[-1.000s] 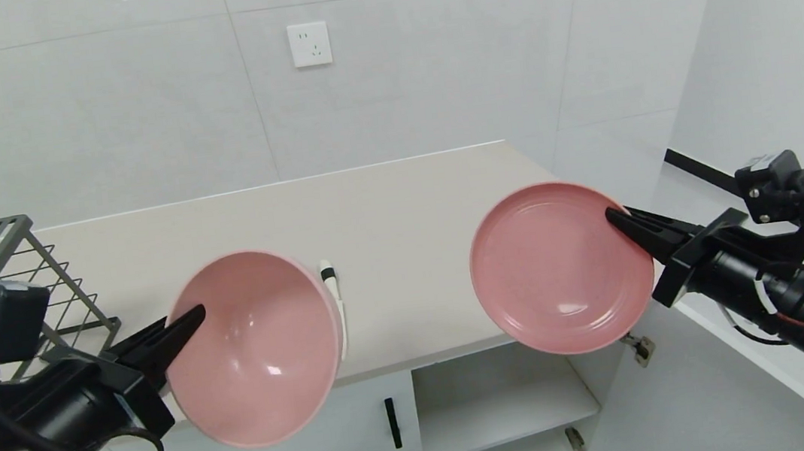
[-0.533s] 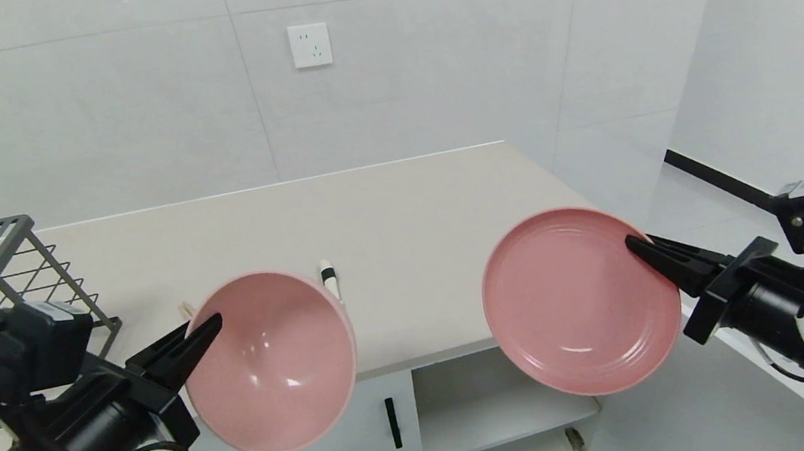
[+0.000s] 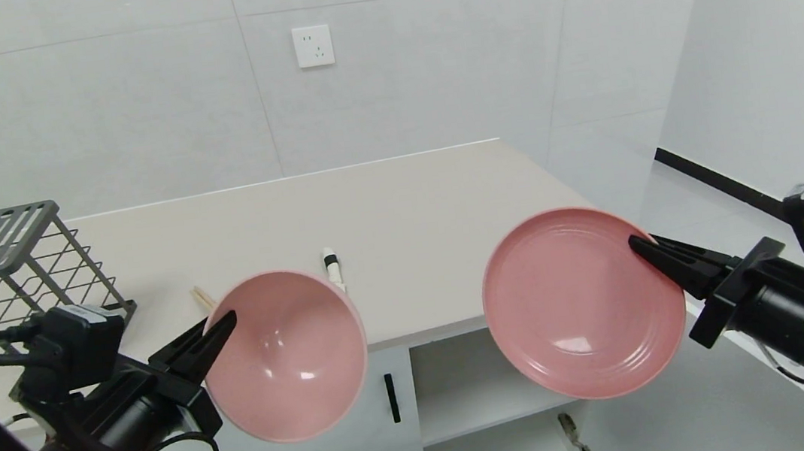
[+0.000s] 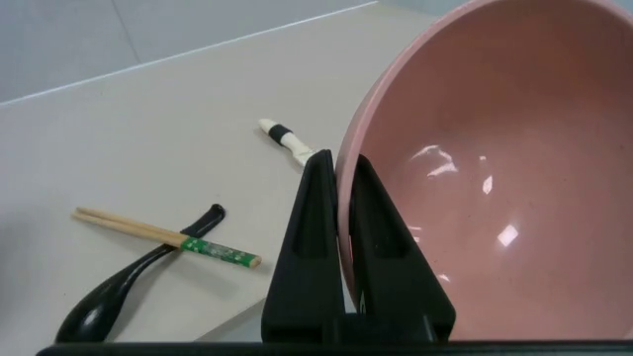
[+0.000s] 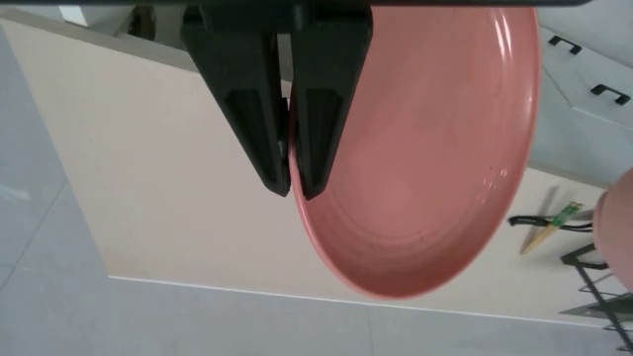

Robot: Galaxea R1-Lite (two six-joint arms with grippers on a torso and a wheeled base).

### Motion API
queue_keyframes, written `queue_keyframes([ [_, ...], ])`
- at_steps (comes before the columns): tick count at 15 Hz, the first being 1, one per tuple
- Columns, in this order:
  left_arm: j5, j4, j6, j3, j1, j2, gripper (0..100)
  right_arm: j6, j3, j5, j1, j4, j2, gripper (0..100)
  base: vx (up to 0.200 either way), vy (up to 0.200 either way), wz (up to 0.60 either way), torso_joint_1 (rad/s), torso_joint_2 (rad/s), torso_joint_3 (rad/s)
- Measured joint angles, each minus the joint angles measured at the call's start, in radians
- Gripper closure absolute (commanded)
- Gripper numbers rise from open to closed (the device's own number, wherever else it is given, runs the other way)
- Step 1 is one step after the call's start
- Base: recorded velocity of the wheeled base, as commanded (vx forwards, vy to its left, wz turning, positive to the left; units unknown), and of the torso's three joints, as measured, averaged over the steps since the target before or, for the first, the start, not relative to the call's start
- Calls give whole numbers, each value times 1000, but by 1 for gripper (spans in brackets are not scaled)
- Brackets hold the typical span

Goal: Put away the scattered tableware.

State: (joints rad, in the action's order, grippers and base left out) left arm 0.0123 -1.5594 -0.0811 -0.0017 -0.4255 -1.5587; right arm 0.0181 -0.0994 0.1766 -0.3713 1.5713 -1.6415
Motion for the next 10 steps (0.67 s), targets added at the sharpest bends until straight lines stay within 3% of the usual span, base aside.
queue_keyframes([
  [1, 1, 0, 0, 0, -4, 0, 100, -1, 0, 0, 0, -1, 0, 100, 0, 0, 0, 0, 0, 0],
  [4, 1, 1, 0, 2, -11, 3, 100, -1, 0, 0, 1, -2, 0, 100, -200, 0, 0, 14, 7, 1],
  [10, 1, 4, -2, 2, -14, 24, 100, -10, -1, 1, 1, -1, -4, 100, 0, 0, 0, -24, 60, 25],
])
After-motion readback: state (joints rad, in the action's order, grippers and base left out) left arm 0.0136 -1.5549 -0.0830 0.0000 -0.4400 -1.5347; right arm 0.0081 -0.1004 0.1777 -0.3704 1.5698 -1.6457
